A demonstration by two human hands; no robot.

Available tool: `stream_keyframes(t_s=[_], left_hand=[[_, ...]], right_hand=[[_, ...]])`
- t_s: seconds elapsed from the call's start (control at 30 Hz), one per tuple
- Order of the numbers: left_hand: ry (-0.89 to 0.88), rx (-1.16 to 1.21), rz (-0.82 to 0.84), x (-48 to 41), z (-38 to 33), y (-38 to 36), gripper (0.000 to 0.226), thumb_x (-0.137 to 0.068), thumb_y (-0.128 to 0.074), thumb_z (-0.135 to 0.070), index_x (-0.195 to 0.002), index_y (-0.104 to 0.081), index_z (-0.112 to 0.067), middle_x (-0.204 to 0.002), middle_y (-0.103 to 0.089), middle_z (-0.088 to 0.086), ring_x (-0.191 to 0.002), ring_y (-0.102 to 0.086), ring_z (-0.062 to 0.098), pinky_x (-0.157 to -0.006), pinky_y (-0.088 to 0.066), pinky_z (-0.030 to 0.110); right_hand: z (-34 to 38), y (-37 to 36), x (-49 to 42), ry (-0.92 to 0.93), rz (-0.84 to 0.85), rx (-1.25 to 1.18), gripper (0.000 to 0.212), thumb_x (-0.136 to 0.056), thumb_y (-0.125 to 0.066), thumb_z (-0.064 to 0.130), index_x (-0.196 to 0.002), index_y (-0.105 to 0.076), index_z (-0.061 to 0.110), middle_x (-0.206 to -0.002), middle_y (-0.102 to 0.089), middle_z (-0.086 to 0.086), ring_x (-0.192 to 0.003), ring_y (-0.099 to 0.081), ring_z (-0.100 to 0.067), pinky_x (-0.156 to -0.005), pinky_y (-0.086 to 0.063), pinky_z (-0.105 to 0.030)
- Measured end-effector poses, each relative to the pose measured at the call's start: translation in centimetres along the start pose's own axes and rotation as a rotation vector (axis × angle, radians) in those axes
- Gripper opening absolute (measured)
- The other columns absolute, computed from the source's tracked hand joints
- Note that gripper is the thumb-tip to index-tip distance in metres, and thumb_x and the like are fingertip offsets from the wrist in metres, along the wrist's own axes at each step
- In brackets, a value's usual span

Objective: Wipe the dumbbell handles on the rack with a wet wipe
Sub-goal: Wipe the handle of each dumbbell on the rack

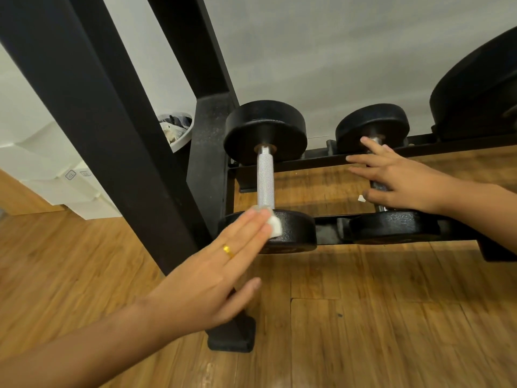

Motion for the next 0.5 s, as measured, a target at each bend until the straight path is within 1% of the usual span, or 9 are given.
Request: stream_keyframes(t_s=[0.07, 0.1, 0.2, 0.27, 0.3, 0.37, 0.4, 0.47, 0.5], left_hand=[[0.090, 0.119, -0.026, 1.6, 0.2, -1.0, 0.081, -0.101, -0.058, -0.029, -0.160, -0.015, 0.005, -0.172, -0.005, 0.017, -0.159, -0.008, 0.032, -0.128, -0.016, 0.039], [0.148, 0.195, -0.036, 2.2, 0.2, -1.6, 0.086, -0.100, -0.061, -0.029, -0.161, -0.009, 0.004, -0.173, 0.001, 0.015, -0.160, -0.005, 0.031, -0.128, -0.013, 0.036], [0.368, 0.449, -0.078, 3.3, 0.0, -3.2, 0.103, -0.097, -0.067, -0.035, -0.164, 0.008, -0.011, -0.173, 0.014, -0.003, -0.160, 0.005, 0.017, -0.125, -0.006, 0.022], [0.437, 0.536, -0.131, 3.4, -0.2, -3.8, 0.103, -0.097, -0.064, -0.044, -0.165, 0.009, -0.018, -0.172, 0.013, -0.009, -0.159, 0.004, 0.012, -0.124, -0.006, 0.017], [0.444, 0.563, -0.159, 3.2, -0.2, -4.1, 0.101, -0.097, -0.062, -0.044, -0.165, 0.008, -0.017, -0.173, 0.010, -0.009, -0.159, 0.003, 0.012, -0.124, -0.007, 0.018], [0.412, 0.575, -0.184, 2.6, -0.1, -4.1, 0.097, -0.097, -0.061, -0.042, -0.164, 0.001, -0.009, -0.174, 0.005, -0.003, -0.160, 0.000, 0.018, -0.126, -0.009, 0.025], [0.354, 0.530, -0.180, 2.0, 0.1, -3.9, 0.096, -0.096, -0.061, -0.040, -0.163, -0.004, -0.003, -0.174, 0.001, 0.003, -0.160, -0.002, 0.023, -0.128, -0.011, 0.030], [0.164, 0.350, -0.158, 0.4, 0.6, -3.2, 0.089, -0.097, -0.062, -0.039, -0.160, -0.017, 0.005, -0.172, -0.010, 0.015, -0.159, -0.009, 0.032, -0.128, -0.018, 0.044], [0.076, 0.256, -0.137, -0.7, 0.8, -2.7, 0.084, -0.099, -0.061, -0.041, -0.158, -0.022, 0.005, -0.170, -0.016, 0.018, -0.159, -0.012, 0.032, -0.127, -0.021, 0.049]], right_hand=[[0.0, 0.0, 0.0, 0.001, -0.003, -0.003, 0.058, -0.099, -0.055, 0.030, -0.153, -0.036, 0.019, -0.165, -0.019, 0.008, -0.149, 0.022, -0.004, -0.121, 0.008, -0.033], [0.0, -0.1, 0.0, 0.003, -0.005, -0.003, 0.058, -0.099, -0.055, 0.030, -0.153, -0.036, 0.019, -0.165, -0.019, 0.008, -0.149, 0.022, -0.004, -0.121, 0.008, -0.033], [0.0, -0.2, -0.1, 0.002, -0.007, -0.003, 0.058, -0.099, -0.055, 0.031, -0.152, -0.037, 0.018, -0.165, -0.019, 0.008, -0.149, 0.022, -0.004, -0.122, 0.007, -0.034], [-0.1, -0.1, -0.2, 0.001, -0.008, -0.003, 0.058, -0.098, -0.055, 0.031, -0.152, -0.038, 0.018, -0.164, -0.020, 0.008, -0.149, 0.021, -0.004, -0.123, 0.006, -0.036], [-0.2, -0.1, -0.2, 0.002, -0.008, -0.004, 0.058, -0.098, -0.055, 0.031, -0.151, -0.038, 0.017, -0.164, -0.021, 0.008, -0.150, 0.020, -0.005, -0.123, 0.005, -0.036], [-0.2, -0.2, -0.2, 0.006, -0.011, -0.006, 0.057, -0.098, -0.055, 0.032, -0.151, -0.039, 0.018, -0.164, -0.021, 0.007, -0.150, 0.020, -0.005, -0.123, 0.005, -0.036], [-0.2, -0.2, -0.2, 0.007, -0.015, -0.007, 0.058, -0.097, -0.055, 0.032, -0.151, -0.039, 0.018, -0.164, -0.022, 0.007, -0.150, 0.019, -0.005, -0.122, 0.005, -0.036], [-0.2, -0.3, -0.2, 0.013, -0.018, -0.005, 0.058, -0.096, -0.054, 0.034, -0.150, -0.040, 0.018, -0.164, -0.022, 0.008, -0.150, 0.020, -0.004, -0.122, 0.005, -0.035], [-0.2, -0.3, -0.2, 0.012, -0.017, -0.004, 0.058, -0.096, -0.054, 0.035, -0.150, -0.040, 0.018, -0.164, -0.022, 0.008, -0.150, 0.020, -0.004, -0.122, 0.005, -0.035]])
Point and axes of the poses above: each hand's wrist, its own x-axis away from the middle knuckle, its own y-axis out of the back of the hand, z = x × y, the point moved 1 cm from there along -x, towards the middle knuckle
